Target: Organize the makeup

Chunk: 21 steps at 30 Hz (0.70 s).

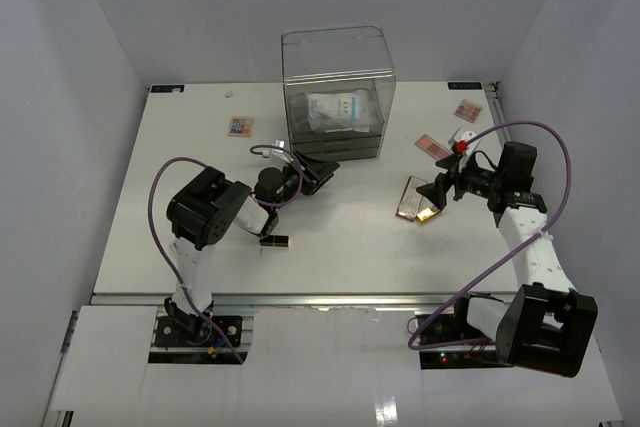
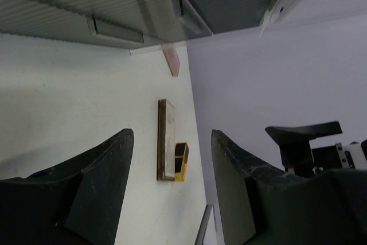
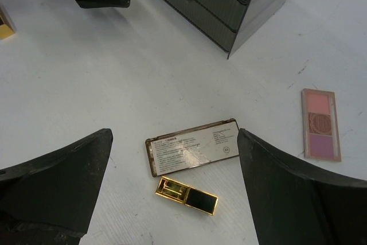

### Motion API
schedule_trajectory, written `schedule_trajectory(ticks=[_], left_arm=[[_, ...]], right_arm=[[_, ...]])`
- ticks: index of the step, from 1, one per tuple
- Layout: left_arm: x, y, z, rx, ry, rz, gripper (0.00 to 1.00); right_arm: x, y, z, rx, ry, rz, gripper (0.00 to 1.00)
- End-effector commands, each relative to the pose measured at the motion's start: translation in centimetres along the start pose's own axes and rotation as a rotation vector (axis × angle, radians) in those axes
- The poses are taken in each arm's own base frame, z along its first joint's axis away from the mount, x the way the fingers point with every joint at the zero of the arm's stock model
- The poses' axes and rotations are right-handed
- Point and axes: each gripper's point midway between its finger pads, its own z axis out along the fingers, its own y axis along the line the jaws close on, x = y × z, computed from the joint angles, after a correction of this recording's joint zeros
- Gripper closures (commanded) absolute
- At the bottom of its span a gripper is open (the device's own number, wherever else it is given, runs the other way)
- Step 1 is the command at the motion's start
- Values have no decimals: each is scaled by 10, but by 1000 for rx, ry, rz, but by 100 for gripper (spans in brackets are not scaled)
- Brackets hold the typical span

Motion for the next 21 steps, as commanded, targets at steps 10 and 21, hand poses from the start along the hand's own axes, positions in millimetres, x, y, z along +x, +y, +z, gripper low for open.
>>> schedule_trajectory(ticks=[10, 21], left_arm=[[-41, -36, 36, 102, -202, -56, 35], [-45, -49, 31, 94, -247, -59, 37]], right_arm=[[-7, 1, -9, 48, -15, -75, 10], [-5, 1, -9, 54, -14, -85, 10]])
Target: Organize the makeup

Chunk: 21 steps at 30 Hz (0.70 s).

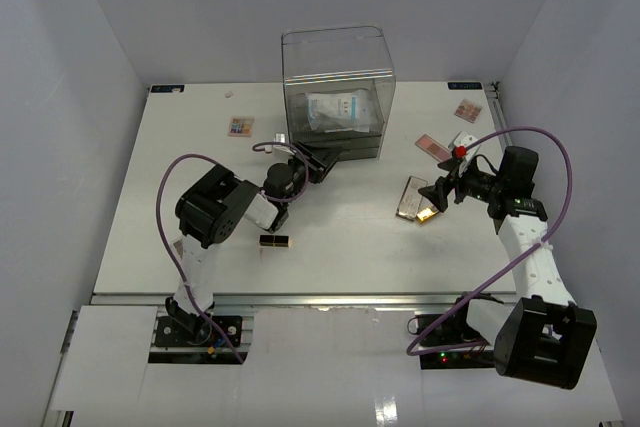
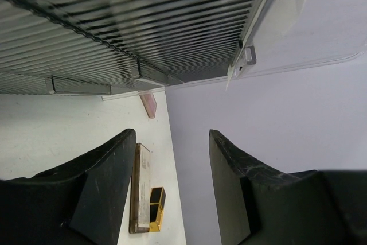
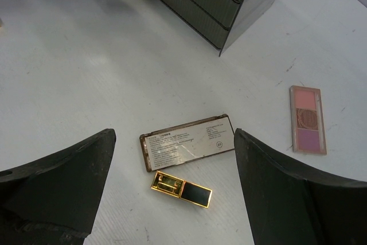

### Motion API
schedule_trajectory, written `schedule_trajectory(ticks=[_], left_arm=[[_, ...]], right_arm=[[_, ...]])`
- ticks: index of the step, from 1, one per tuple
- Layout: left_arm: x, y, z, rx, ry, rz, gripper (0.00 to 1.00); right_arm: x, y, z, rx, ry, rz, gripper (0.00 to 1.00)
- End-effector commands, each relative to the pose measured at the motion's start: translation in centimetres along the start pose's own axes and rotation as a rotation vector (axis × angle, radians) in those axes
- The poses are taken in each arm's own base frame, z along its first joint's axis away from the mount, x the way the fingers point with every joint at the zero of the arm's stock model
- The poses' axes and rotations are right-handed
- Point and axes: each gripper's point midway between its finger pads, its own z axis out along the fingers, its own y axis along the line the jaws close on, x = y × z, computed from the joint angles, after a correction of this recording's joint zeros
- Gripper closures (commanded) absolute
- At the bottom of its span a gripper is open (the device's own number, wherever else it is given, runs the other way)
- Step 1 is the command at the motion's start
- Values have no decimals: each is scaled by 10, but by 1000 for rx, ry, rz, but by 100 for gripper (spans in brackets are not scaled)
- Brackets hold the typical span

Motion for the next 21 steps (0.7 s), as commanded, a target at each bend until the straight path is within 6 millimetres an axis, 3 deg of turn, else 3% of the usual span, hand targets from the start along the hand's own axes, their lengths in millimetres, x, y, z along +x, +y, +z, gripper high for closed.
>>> schedule_trajectory(ticks=[1, 19, 21], left_arm=[[-16, -26, 5, 35, -68, -8, 38], [-23, -4, 32, -6, -129, -68, 69], [-23, -2, 31, -14, -130, -70, 68]], right_arm=[[-4, -1, -2, 12, -17, -34, 10], [-4, 0, -3, 14, -24, -48, 10], [-4, 0, -3, 15, -24, -48, 10]])
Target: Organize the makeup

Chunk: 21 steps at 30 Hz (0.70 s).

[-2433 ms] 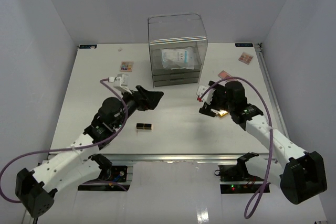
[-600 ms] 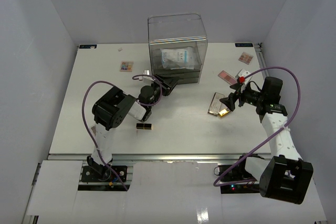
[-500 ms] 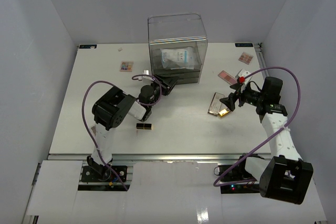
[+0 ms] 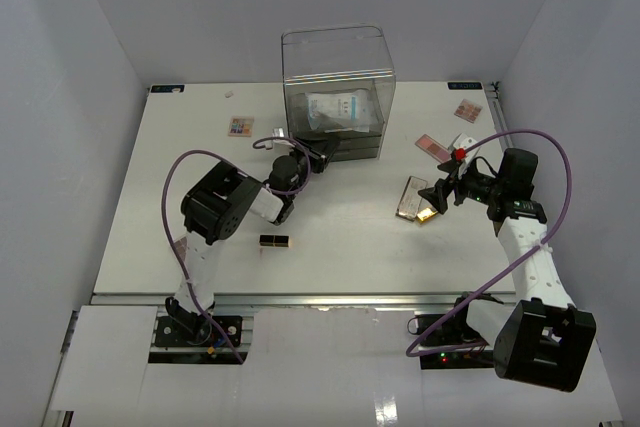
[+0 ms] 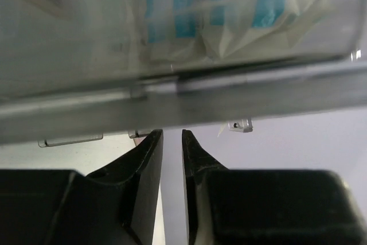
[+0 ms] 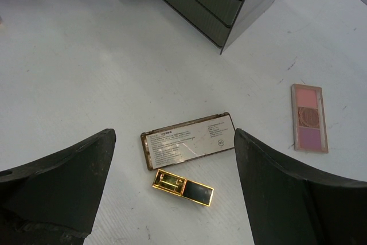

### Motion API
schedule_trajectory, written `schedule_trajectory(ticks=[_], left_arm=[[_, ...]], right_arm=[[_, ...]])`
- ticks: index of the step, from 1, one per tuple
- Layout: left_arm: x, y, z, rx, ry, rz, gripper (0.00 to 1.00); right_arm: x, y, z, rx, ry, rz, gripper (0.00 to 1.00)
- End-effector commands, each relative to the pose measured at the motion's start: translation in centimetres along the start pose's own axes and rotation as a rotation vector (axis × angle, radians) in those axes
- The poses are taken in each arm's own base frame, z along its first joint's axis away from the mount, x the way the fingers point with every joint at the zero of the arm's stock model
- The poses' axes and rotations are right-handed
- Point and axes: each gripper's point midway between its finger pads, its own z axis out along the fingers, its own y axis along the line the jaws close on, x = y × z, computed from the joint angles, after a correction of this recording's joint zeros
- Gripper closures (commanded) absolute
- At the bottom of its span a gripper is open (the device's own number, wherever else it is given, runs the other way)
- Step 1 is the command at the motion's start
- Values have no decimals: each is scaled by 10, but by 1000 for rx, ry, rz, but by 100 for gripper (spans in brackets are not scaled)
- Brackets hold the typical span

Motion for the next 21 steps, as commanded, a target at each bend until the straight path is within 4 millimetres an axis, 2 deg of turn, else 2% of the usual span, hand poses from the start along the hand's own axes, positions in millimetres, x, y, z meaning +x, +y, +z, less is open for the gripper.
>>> schedule_trajectory(ticks=[1, 5, 9, 15, 21], left_arm=[[-4, 3, 5, -17, -28, -3, 67], [-1, 4, 1, -38, -11, 0, 56], [-1, 0, -3, -38, 0, 9, 49], [-1, -12, -9, -27, 15, 40, 47], [-4, -12, -15, -57, 7, 69, 49]], right_arm=[[-7, -3, -3, 14, -26, -45, 10], [-8, -2, -3, 15, -27, -47, 10], [-7, -2, -3, 14, -27, -46, 10], [-7, -2, -3, 14, -28, -47, 10], [-6, -2, -3, 13, -27, -45, 10]])
